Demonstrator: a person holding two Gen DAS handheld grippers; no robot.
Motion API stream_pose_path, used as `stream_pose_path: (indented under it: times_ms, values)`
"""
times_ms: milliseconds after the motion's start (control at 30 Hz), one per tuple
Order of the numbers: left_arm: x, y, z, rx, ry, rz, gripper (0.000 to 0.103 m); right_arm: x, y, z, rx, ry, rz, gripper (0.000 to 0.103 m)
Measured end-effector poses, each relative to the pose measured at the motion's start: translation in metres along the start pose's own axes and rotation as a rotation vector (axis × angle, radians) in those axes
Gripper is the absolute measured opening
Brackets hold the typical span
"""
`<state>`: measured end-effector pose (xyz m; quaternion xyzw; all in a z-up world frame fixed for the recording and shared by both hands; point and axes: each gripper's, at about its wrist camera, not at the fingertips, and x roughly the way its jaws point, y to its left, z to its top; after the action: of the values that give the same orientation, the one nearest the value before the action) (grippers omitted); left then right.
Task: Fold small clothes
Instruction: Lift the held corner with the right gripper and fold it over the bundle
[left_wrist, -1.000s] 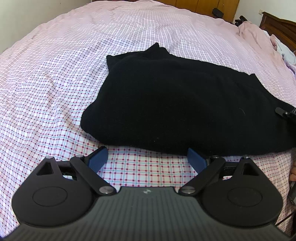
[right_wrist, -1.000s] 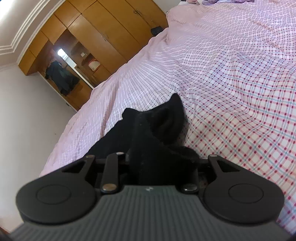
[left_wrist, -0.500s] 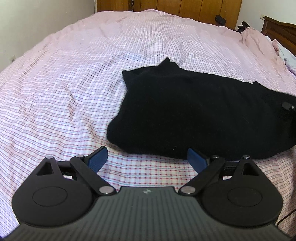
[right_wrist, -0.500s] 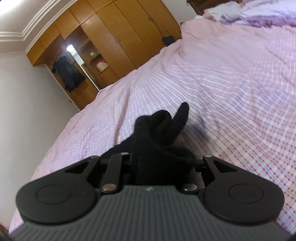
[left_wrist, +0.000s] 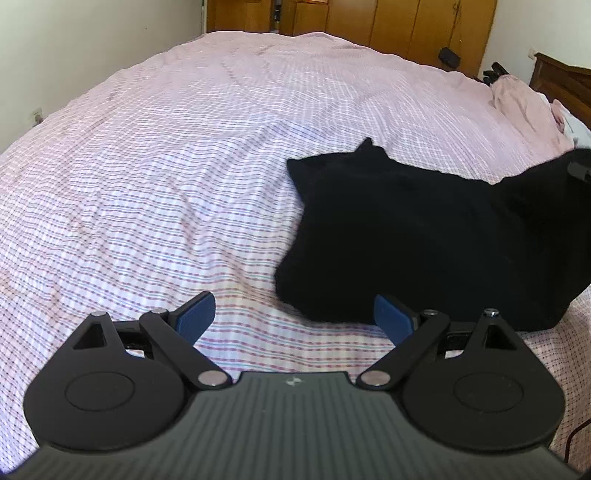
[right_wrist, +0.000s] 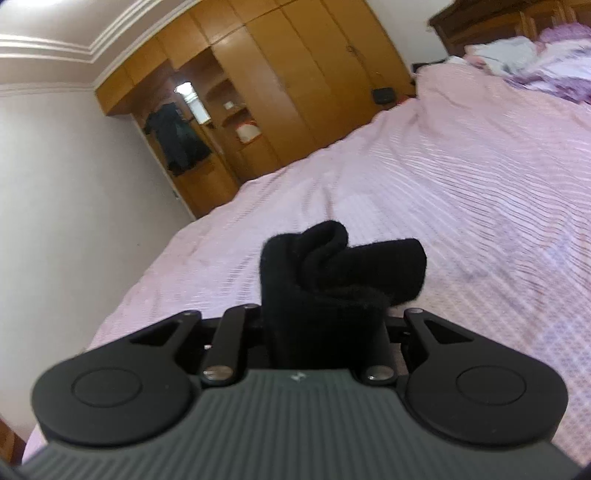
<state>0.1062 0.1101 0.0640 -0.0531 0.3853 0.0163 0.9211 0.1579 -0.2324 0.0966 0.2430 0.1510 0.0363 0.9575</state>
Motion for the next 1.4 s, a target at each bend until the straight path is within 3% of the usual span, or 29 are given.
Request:
stream_pose_path:
  times_ms: [267,433,667,767,967,1067,1167,1300,1400]
  values:
    - [-0.009,0.032,0.000,-0.029,-0.020,0.030,0.095,0.015,0.075,-0.017,-0.119,0.015,0.108,0.026]
    - [-0.012,0.054,-0.004,-0.060,-0.025,0.049,0.095,0.039,0.115,-0.049,-0.155,0.091,0.150,0.026]
    - [-0.015,0.081,-0.012,-0.101,-0.019,0.066,0.095,0.079,0.144,-0.108,-0.259,0.244,0.135,0.026]
    - [-0.015,0.090,-0.014,-0.108,-0.019,0.068,0.095,0.078,0.151,-0.116,-0.301,0.236,0.129,0.026]
    - [-0.012,0.097,-0.014,-0.123,-0.018,0.068,0.095,0.062,0.163,-0.098,-0.304,0.159,0.162,0.026]
    - [-0.010,0.098,-0.014,-0.129,-0.017,0.067,0.095,0.064,0.172,-0.106,-0.341,0.201,0.186,0.026]
    - [-0.011,0.099,-0.015,-0.132,-0.015,0.067,0.095,0.073,0.181,-0.127,-0.448,0.244,0.158,0.034]
    - [-0.015,0.099,-0.015,-0.123,-0.024,0.080,0.095,0.043,0.183,-0.134,-0.509,0.228,0.235,0.067]
    - [-0.018,0.099,-0.013,-0.132,-0.030,0.081,0.095,0.017,0.175,-0.126,-0.462,0.233,0.335,0.067]
